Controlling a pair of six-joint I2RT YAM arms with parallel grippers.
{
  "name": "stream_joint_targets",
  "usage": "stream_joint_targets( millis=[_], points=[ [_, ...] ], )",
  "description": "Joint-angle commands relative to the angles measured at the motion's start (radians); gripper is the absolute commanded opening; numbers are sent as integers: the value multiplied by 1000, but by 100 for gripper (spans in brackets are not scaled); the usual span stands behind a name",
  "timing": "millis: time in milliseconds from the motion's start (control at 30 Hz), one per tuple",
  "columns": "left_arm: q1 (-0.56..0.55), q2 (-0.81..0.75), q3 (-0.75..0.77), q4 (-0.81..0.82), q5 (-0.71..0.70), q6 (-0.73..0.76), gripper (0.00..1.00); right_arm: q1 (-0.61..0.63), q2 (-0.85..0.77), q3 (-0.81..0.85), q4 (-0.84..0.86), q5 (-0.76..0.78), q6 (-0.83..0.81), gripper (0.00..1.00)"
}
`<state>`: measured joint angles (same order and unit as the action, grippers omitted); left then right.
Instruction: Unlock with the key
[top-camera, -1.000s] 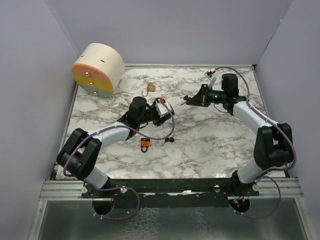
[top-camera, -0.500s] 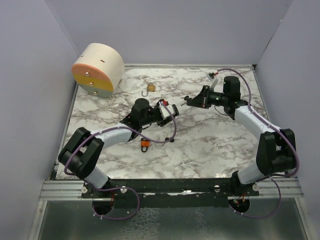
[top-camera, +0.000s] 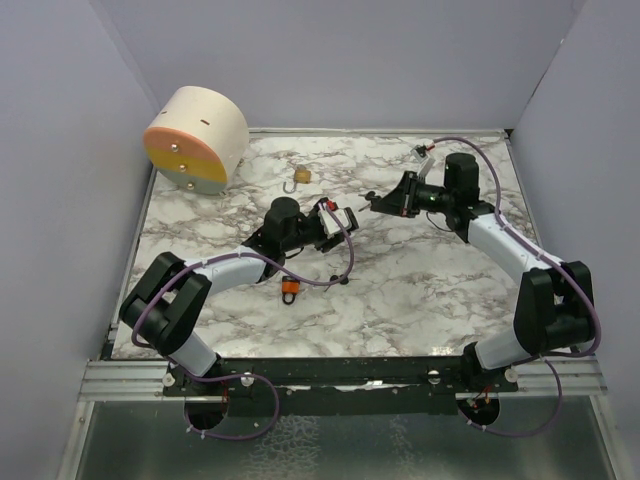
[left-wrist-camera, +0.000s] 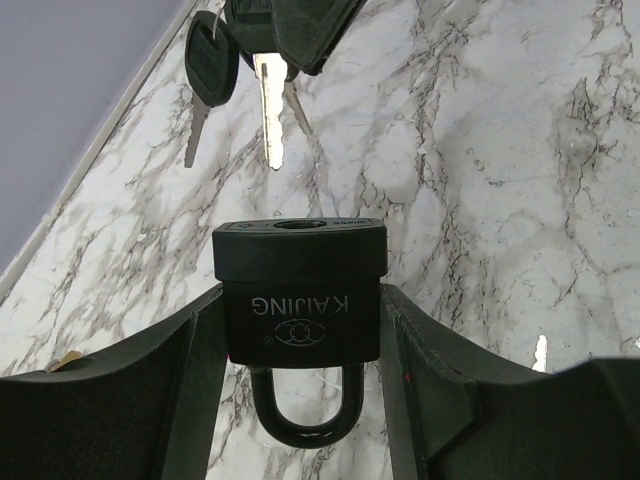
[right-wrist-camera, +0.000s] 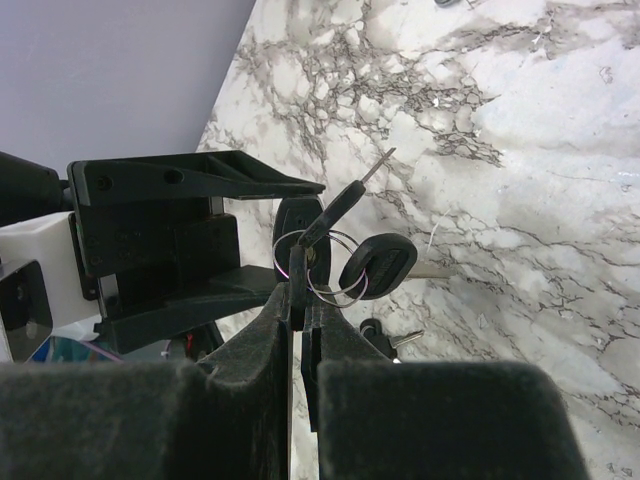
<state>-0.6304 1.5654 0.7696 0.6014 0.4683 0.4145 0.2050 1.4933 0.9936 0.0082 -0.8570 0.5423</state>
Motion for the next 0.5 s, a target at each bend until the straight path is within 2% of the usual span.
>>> stream_joint_targets(
  millis=[0, 467],
  points=[
    [-7, -14, 21, 115, -15, -2, 0, 15, -43, -16, 40, 31, 7, 1],
    [-9, -19, 22, 121, -25, -9, 0, 39, -39, -25, 49, 42, 13, 1]
  ],
)
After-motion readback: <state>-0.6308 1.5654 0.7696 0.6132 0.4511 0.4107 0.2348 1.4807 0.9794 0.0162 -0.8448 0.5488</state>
